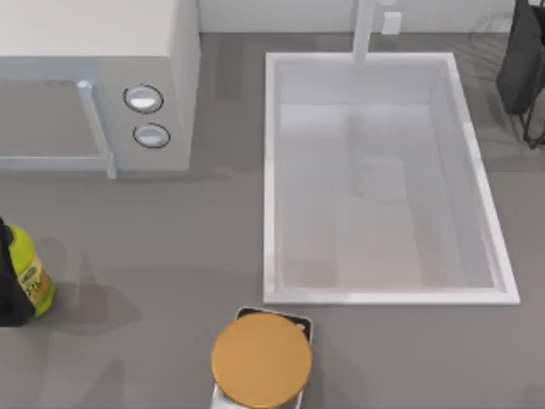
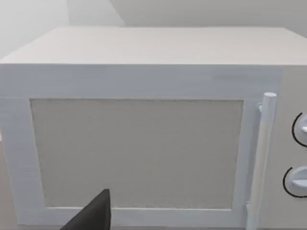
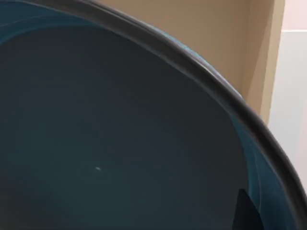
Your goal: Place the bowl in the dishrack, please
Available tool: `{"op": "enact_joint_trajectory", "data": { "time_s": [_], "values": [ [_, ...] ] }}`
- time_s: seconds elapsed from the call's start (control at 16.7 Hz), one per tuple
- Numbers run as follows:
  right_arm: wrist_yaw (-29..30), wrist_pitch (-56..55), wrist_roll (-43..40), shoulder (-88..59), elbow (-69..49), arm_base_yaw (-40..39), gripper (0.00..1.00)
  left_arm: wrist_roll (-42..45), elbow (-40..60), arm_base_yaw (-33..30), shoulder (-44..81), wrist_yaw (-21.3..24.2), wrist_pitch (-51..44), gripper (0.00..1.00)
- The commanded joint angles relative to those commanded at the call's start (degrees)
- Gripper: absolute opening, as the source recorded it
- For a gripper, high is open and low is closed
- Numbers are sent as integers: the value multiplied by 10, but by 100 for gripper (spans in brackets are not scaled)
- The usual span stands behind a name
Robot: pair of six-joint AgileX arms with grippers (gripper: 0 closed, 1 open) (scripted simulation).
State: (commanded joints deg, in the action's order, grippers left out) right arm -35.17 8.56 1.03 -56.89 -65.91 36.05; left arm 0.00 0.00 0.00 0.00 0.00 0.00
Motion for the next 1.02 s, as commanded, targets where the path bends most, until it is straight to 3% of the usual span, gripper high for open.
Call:
{"op": "enact_joint_trajectory", "data": {
  "time_s": [0.36, 1.02],
  "values": [
    [30, -94, 0, -91, 6, -29, 0, 0, 0, 0, 0, 0, 0, 100],
    [177, -525, -1, -434, 88, -169, 0, 0, 0, 0, 0, 0, 0, 100]
  ]
}}
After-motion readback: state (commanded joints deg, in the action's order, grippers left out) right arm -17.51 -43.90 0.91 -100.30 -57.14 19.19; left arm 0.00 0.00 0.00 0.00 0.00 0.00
